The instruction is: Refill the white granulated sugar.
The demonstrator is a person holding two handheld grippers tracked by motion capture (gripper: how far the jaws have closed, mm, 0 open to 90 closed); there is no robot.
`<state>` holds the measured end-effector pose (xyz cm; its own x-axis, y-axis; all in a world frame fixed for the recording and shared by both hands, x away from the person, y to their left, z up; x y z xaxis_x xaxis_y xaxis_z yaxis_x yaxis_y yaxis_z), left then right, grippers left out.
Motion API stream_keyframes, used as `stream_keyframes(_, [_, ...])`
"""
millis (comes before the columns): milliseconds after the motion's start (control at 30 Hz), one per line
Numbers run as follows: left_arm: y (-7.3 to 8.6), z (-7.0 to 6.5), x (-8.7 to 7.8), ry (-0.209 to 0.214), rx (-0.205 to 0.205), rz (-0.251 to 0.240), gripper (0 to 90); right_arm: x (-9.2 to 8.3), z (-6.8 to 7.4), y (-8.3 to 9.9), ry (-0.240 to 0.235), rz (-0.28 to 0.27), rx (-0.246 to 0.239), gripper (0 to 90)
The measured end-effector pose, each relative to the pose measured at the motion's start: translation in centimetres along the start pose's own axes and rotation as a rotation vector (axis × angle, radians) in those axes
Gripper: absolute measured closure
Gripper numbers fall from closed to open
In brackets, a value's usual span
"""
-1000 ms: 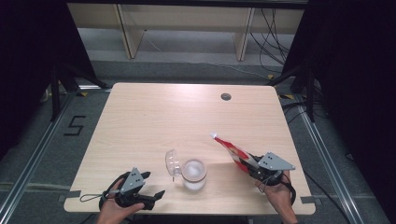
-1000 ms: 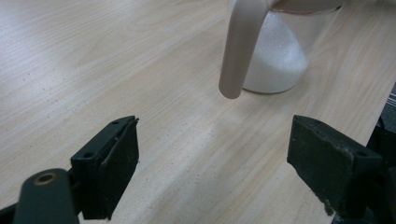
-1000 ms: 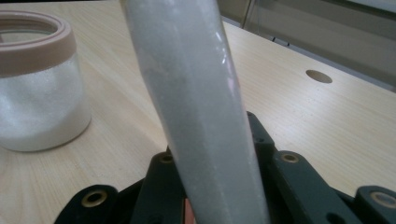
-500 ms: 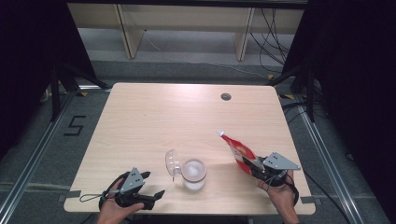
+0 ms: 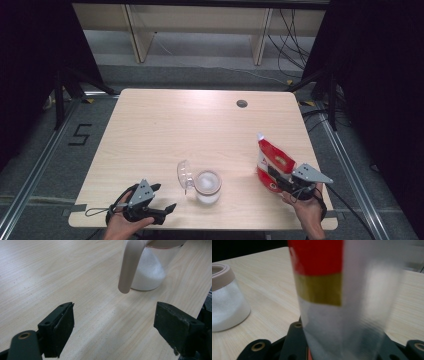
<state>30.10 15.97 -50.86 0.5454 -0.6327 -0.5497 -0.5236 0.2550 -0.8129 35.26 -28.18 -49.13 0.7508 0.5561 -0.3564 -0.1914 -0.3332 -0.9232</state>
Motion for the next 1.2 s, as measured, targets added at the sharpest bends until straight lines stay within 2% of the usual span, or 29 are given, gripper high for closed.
stream_keyframes(67, [0.0,0.0,0.0,-0.001,0.001,0.000,16.2,-0.1,0.2,0.0,0.006,0.008,0.005,70.6])
stream_keyframes(133, [0.0,0.0,0.0,-0.001,0.000,0.000,16.2,0.0,0.2,-0.1,-0.010,0.002,-0.003,70.1])
stream_keyframes(167, [0.0,0.0,0.0,-0.001,0.000,0.000,16.2,0.0,0.2,-0.1,-0.001,0.002,-0.005,69.7])
stream_keyframes(200, [0.0,0.0,0.0,-0.002,0.001,0.000,16.2,-0.1,0.3,0.0,0.004,0.006,0.012,69.3])
stream_keyframes(233, [0.0,0.0,0.0,-0.002,0.001,0.000,16.2,-0.2,0.0,0.1,0.013,0.008,-0.005,68.8])
stream_keyframes(267, [0.0,0.0,0.0,-0.001,0.002,0.001,16.2,-0.3,0.3,0.1,0.012,0.012,0.025,68.2])
stream_keyframes(300, [0.0,0.0,0.0,-0.001,0.003,0.002,16.2,-0.4,0.1,0.2,0.017,0.012,0.010,67.6])
stream_keyframes(333, [0.0,0.1,-0.1,-0.008,0.028,0.021,16.2,-0.4,0.0,0.2,0.020,-0.004,-0.002,67.2])
stream_keyframes(367, [0.0,0.1,0.0,-0.007,0.016,0.014,16.2,-0.5,-0.1,0.4,0.031,0.017,-0.001,66.5])
stream_keyframes(400, [0.1,-0.1,0.1,-0.006,-0.013,0.008,16.2,-0.6,-0.1,0.4,0.019,0.011,0.007,65.9])
stream_keyframes(433, [0.1,-0.2,0.1,-0.005,-0.013,0.003,16.2,-0.8,0.2,0.4,0.018,0.009,0.043,65.2])
stream_keyframes(467, [0.1,-0.2,0.1,-0.005,-0.013,0.002,16.2,-1.0,0.2,0.5,0.026,0.027,0.047,64.0])
stream_keyframes(500, [0.1,-0.2,0.1,-0.005,-0.011,0.002,16.2,-0.9,-0.1,0.6,0.037,0.019,0.010,61.8])
stream_keyframes(633, [0.0,-0.1,0.1,-0.005,-0.005,0.007,16.2,-1.4,0.1,0.7,0.047,0.020,0.078,53.2])
stream_keyframes(667, [0.0,-0.1,0.1,-0.003,-0.006,0.008,16.2,-1.5,-0.1,0.8,0.061,0.033,0.063,49.7])
stream_keyframes(733, [0.0,-0.2,0.1,-0.006,-0.007,0.008,16.2,-1.8,0.1,0.8,0.052,0.064,0.090,43.6])
stream_keyframes(767, [0.0,-0.1,0.1,-0.010,-0.002,0.012,16.2,-1.9,0.0,0.8,0.057,0.067,0.082,41.9])
stream_keyframes(800, [0.0,-0.2,0.1,0.000,-0.005,0.008,16.2,-2.1,0.5,0.7,0.053,0.074,0.122,40.7])
stream_keyframes(833, [0.0,-0.2,0.0,0.001,-0.007,0.006,16.2,-2.3,0.3,0.7,0.058,0.064,0.088,39.6])
stream_keyframes(900, [0.0,-0.2,0.1,-0.001,-0.018,-0.006,16.2,-2.5,0.6,0.6,0.081,0.045,0.111,37.3])
stream_keyframes(933, [0.0,-0.2,0.0,-0.001,-0.017,-0.004,16.2,-2.8,0.6,0.7,0.089,0.056,0.118,35.8])
stream_keyframes(967, [0.0,-0.2,0.1,0.002,-0.020,-0.009,16.2,-2.9,0.9,0.6,0.079,0.049,0.150,35.9])
stream_keyframes(1033, [0.0,-0.1,0.1,0.001,-0.007,-0.001,16.2,-3.1,0.7,0.9,0.079,0.043,0.116,35.3])
stream_keyframes(1067, [0.0,-0.2,0.1,0.008,-0.013,-0.005,16.2,-3.4,0.7,0.9,0.091,0.059,0.118,35.2])
stream_keyframes(1100, [-0.1,-0.2,0.1,0.003,-0.009,-0.002,16.2,-3.5,0.7,0.8,0.096,0.037,0.106,35.0])
stream_keyframes(1133, [-0.1,-0.2,0.0,0.007,-0.014,0.004,16.2,-3.8,1.0,0.8,0.101,0.047,0.130,34.8])
stream_keyframes(1167, [-0.1,-0.2,0.0,0.004,-0.017,0.000,16.2,-4.0,0.8,0.8,0.108,0.058,0.096,34.6])
stream_keyframes(1200, [-0.1,-0.1,-0.1,-0.004,-0.016,0.005,16.2,-4.1,0.8,0.8,0.114,0.044,0.083,34.6])
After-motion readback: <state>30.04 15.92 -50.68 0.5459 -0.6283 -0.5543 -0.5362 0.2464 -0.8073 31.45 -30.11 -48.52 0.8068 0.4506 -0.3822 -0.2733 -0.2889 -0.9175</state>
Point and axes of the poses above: each handheld gripper's, and its own axes: x roughly forward along the jaws, y roughly out of its underside, z roughly to its left, the point moved 2 cm from there along x, roughly forward along the jaws, and after that the axes turned 11 degrees about -x, right-handed, at the moved point
